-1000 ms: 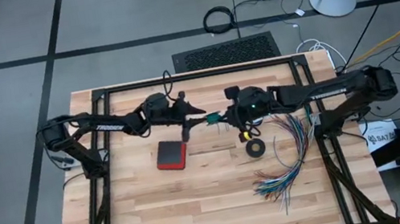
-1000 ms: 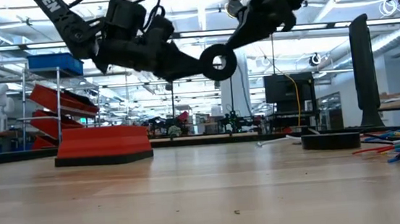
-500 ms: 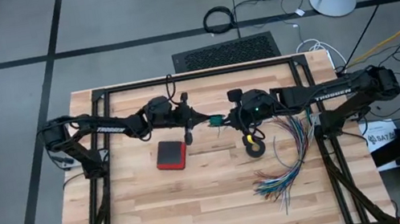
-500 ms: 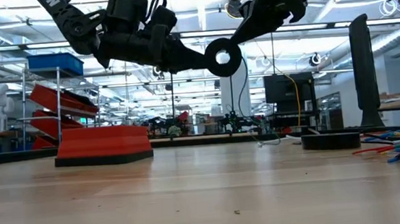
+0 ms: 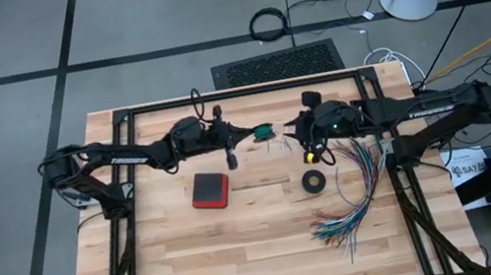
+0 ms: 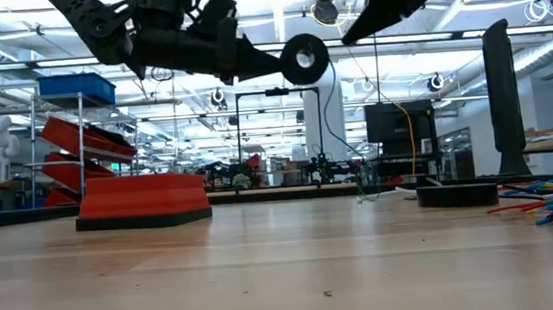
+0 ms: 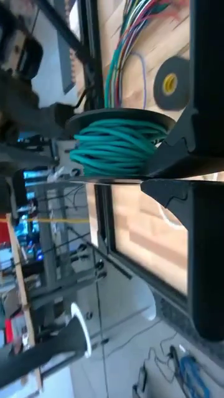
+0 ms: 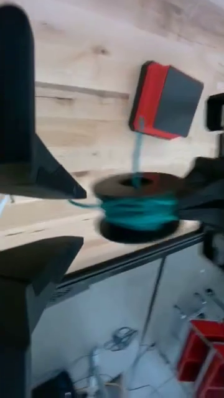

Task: Coiling cords
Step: Uncoil the green wire cable from the spool

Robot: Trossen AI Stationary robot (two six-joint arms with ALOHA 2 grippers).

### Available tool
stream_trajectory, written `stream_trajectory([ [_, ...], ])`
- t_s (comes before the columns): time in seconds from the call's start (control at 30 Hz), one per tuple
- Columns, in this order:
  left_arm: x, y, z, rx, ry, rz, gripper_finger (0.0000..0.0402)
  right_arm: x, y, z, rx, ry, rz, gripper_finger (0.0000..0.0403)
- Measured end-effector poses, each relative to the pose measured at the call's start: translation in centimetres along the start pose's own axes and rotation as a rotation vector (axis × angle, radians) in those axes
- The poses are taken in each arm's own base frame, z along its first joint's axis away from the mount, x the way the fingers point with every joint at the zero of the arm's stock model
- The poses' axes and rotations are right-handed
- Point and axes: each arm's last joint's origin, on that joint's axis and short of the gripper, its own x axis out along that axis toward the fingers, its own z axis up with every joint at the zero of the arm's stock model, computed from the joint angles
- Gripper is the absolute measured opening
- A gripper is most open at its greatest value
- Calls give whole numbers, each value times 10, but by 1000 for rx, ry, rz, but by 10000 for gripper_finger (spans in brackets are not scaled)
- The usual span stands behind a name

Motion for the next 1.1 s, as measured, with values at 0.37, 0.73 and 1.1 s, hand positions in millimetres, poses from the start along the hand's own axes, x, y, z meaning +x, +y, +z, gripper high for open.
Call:
stream_trajectory([
  [0.37,-6,-1,15,4,-54,74,0,25,20,-35,244,-169,-8,111],
  [0.73,-7,-3,23,-21,-139,79,0,32,27,-65,359,-393,-45,110],
  [1.1,-7,-9,27,-68,-176,33,0,51,28,-63,347,-463,-98,110],
])
